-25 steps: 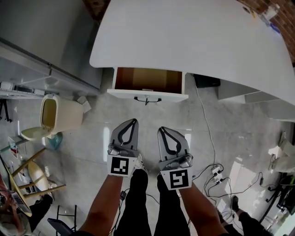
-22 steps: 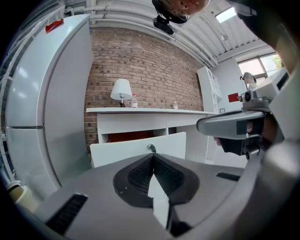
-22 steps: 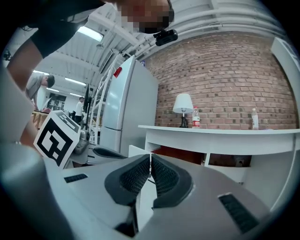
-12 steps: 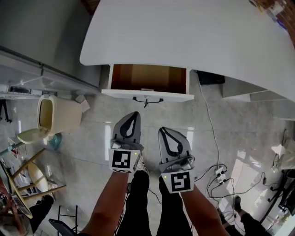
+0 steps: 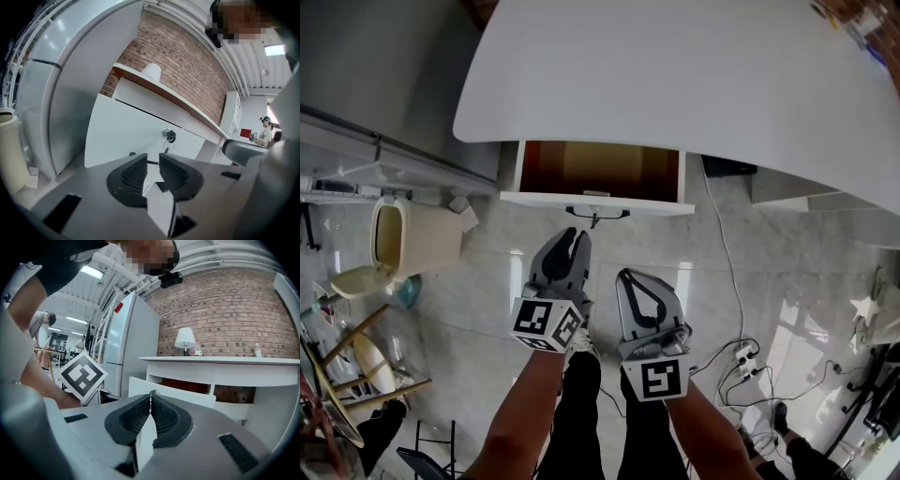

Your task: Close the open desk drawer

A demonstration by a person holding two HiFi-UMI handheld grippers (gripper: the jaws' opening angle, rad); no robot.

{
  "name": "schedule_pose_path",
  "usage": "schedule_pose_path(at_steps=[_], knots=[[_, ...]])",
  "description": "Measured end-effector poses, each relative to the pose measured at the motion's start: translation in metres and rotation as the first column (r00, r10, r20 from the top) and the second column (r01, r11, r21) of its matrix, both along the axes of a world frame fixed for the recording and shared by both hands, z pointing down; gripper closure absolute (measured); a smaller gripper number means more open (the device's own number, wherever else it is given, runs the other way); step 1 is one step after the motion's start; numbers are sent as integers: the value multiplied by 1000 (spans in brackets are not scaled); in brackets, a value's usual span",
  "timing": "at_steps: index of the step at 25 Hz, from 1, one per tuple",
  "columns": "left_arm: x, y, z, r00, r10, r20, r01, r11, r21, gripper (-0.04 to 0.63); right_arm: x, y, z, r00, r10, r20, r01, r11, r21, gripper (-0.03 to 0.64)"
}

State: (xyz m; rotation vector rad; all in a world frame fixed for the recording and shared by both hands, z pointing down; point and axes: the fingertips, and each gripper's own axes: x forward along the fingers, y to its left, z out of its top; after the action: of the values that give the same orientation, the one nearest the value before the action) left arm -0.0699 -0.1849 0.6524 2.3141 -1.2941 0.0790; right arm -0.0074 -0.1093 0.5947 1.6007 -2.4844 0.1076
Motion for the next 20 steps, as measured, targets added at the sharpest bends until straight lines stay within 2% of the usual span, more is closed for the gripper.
schedule_pose_path(at_steps=[3, 5, 6, 8, 10, 13, 15, 20], knots=[[-2, -3, 5, 998, -31, -60, 28, 999, -46, 505, -2, 0, 1, 1000, -1, 4, 1, 1000, 0, 588], [-3, -6, 12, 986, -61, -155, 44, 993, -109, 495, -2, -1, 1, 1000, -2, 7, 2, 1000, 4, 588], [-3, -7, 17, 971, -81, -226, 47, 987, -152, 491, -2, -1, 2, 1000, -3, 8, 3, 1000, 3, 588], [-4, -11, 24, 917, -129, -377, 40, 971, -236, 480, -2, -1, 4, 1000, -3, 12, 3, 1000, -3, 588], [-5, -17, 26, 864, -164, -477, 31, 961, -275, 476, -2, 0, 6, 1000, -1, 15, 2, 1000, -10, 588], [-4, -20, 25, 817, -169, -551, -1, 956, -294, 475, -2, 1, 8, 1000, -5, 8, 5, 1000, -16, 588], [-2, -19, 30, 784, -195, -590, -15, 943, -331, 474, -2, 1, 8, 1000, -9, 6, 9, 1000, -14, 588], [0, -26, 37, 718, -247, -651, -23, 926, -377, 471, 2, -1, 9, 1000, -2, 6, 2, 1000, -19, 588]])
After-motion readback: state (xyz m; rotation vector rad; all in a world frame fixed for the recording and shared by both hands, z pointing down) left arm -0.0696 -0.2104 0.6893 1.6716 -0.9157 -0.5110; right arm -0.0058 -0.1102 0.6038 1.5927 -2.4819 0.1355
